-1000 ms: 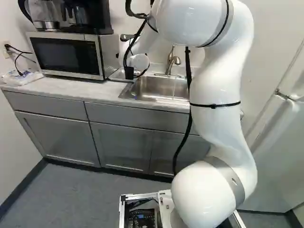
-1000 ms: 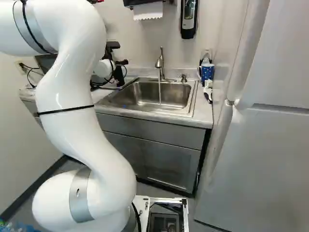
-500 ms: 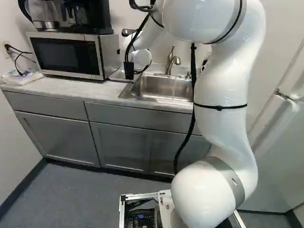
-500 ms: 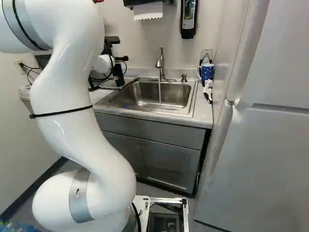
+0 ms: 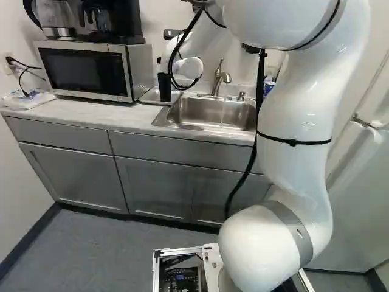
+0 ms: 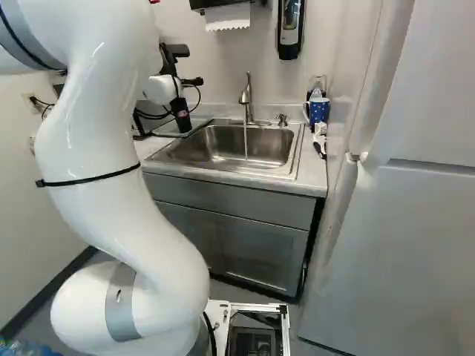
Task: Rinse the cup and place it in the tray
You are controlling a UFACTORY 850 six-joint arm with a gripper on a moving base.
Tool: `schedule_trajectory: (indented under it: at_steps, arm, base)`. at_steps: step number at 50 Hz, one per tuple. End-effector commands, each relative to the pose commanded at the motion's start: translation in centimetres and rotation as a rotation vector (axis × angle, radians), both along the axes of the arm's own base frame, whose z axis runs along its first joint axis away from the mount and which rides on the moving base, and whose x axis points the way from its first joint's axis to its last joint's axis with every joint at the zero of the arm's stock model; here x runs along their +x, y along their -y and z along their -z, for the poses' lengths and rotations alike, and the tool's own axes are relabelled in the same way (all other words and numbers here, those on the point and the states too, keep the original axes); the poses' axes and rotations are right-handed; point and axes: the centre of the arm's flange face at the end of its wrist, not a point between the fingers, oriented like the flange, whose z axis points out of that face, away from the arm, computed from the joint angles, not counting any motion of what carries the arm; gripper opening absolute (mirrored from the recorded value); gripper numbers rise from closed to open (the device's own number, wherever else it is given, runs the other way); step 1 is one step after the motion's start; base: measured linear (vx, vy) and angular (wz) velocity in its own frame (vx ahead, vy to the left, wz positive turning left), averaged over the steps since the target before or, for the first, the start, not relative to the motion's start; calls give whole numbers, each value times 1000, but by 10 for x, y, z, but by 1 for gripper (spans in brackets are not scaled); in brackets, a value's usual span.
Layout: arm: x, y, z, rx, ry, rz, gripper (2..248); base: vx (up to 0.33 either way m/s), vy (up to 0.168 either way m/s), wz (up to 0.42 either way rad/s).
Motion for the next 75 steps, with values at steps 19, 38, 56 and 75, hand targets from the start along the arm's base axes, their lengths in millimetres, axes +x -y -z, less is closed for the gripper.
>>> schedule_trajectory:
  at_steps: [19, 38, 56, 75]
  arm:
    - [-3, 29, -21, -22, 31, 25, 247]
    - [-4, 58, -38, -26, 15, 68, 247]
    - [-6, 86, -53, -27, -7, 109, 247]
    - [-4, 116, -61, -27, -18, 156, 247]
  base:
    - [0, 0, 0]
    - [0, 0, 0]
    - [0, 0, 0]
    - [0, 0, 0]
